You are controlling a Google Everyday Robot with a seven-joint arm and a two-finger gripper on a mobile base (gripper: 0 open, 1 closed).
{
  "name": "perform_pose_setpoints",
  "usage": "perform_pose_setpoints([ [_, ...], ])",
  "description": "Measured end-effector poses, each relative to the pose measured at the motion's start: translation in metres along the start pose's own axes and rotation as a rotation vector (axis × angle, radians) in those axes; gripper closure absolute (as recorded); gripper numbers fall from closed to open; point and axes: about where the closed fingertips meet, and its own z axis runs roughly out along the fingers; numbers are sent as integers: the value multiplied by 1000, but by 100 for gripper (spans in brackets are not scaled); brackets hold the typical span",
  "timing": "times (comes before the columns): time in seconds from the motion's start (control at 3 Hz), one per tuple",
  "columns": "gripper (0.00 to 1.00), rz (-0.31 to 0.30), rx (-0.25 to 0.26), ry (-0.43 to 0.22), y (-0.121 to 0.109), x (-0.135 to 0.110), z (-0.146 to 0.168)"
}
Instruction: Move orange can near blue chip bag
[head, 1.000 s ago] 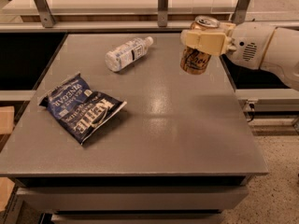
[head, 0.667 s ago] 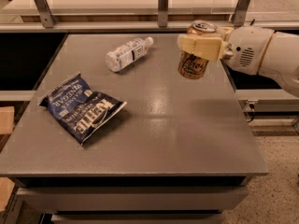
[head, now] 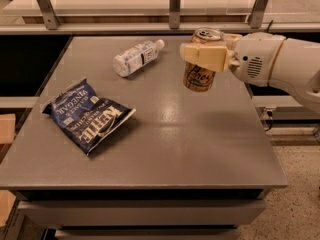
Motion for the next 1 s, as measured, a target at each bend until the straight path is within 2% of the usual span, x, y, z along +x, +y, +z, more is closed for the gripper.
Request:
perform_pose_setpoints([
  [1.0,100,24,-110,24,32,21,31],
])
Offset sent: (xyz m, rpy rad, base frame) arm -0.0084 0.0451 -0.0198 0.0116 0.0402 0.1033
